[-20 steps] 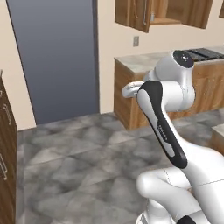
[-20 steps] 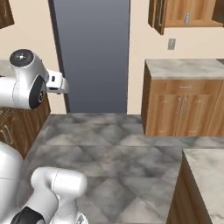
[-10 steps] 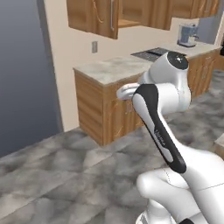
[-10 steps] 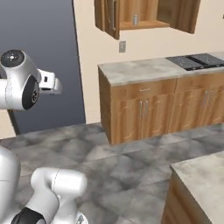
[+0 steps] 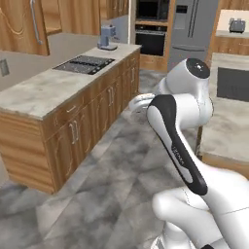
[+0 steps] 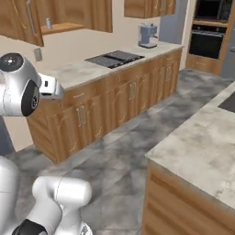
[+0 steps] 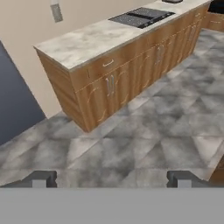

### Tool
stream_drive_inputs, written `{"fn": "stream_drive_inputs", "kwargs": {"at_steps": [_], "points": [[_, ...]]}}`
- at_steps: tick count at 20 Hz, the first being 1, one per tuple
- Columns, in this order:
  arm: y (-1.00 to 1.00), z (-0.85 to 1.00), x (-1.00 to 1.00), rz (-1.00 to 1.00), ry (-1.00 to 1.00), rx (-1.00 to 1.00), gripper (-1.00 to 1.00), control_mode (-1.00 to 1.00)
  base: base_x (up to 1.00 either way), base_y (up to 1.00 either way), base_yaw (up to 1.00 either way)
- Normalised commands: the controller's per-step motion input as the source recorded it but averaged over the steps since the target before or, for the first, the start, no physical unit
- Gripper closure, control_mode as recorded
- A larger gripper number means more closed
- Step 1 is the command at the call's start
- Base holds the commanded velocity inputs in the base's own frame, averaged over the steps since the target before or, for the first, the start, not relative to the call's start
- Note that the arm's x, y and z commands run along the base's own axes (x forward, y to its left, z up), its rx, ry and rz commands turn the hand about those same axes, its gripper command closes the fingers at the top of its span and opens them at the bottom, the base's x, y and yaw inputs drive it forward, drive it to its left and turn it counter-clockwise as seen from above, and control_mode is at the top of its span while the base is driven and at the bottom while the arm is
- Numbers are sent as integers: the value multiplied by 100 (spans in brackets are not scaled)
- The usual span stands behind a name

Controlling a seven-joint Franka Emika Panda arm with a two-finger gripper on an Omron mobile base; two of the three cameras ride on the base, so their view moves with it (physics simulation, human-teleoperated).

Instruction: Move the syrup bottle and shaker from the cabinet to the dining counter.

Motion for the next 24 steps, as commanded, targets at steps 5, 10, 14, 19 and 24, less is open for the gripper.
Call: {"fn": "stream_drive_inputs", "kwargs": {"at_steps": [5,10,14,19,24], "points": [[0,0,0,0,0,0,-100,100,84,50,-72],[0,0,0,0,0,0,-100,100,100,64,-52],[0,0,0,0,0,0,-100,100,100,44,-39],[0,0,0,0,0,0,-100,100,100,14,-28],[0,0,0,0,0,0,-100,100,100,0,-7]]}}
